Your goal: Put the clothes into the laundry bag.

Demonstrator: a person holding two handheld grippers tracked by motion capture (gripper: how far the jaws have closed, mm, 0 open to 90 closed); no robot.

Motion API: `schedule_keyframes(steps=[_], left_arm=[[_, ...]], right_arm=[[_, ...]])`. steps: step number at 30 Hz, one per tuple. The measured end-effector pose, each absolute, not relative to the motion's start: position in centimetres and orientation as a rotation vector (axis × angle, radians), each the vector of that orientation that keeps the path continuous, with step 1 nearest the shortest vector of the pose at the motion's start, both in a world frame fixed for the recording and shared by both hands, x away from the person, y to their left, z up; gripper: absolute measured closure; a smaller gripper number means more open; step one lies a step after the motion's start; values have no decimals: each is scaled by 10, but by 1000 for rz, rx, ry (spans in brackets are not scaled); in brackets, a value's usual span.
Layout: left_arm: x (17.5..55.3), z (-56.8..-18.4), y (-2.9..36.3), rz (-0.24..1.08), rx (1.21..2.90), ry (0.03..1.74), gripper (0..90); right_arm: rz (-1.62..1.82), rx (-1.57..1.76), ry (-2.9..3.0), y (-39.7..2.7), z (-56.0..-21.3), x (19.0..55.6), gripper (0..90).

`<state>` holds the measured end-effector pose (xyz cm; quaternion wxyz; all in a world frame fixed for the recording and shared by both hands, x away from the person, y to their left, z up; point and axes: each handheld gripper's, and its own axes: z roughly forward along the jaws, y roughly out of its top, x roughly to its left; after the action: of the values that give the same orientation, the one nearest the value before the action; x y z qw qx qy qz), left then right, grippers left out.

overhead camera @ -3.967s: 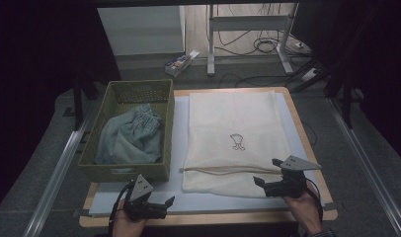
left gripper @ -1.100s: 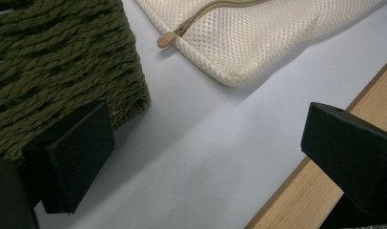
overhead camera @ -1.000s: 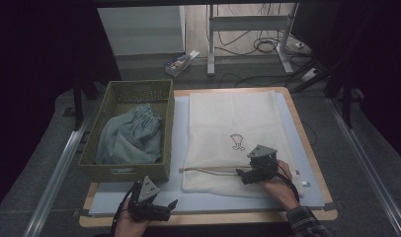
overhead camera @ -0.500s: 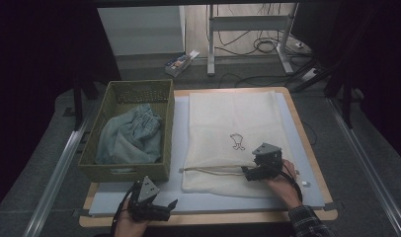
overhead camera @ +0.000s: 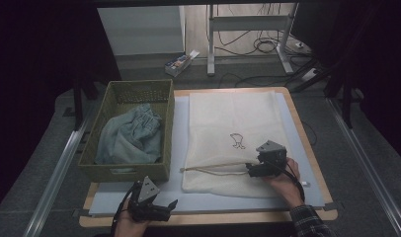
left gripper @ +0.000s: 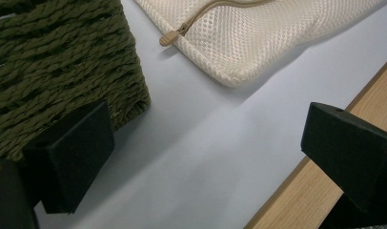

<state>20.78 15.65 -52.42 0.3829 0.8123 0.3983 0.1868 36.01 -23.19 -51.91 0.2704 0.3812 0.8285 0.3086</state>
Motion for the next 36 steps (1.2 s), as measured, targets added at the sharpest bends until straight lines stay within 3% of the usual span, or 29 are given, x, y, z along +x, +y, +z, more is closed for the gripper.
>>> schedule_keyframes(steps=[8, 9, 13, 25, 31, 36], left_arm=[[208, -524, 155, 474, 2077, 1012, 37], [208, -524, 155, 475, 2076, 1012, 37], [208, -524, 155, 476, 2076, 1013, 37], [208, -524, 156, 474, 2080, 1012, 37], [208, -525, 155, 475, 2083, 1011, 37], [208, -525, 155, 476, 2085, 1010, 37]], right_arm=[[852, 1024, 2215, -232, -509, 357, 177], [881, 1037, 2233, -233, -506, 357, 253], [906, 1031, 2224, -236, -501, 357, 330], [843, 1048, 2212, -250, -499, 359, 430], [924, 1010, 2188, -254, -488, 354, 568], [975, 997, 2175, -255, -483, 351, 627]])
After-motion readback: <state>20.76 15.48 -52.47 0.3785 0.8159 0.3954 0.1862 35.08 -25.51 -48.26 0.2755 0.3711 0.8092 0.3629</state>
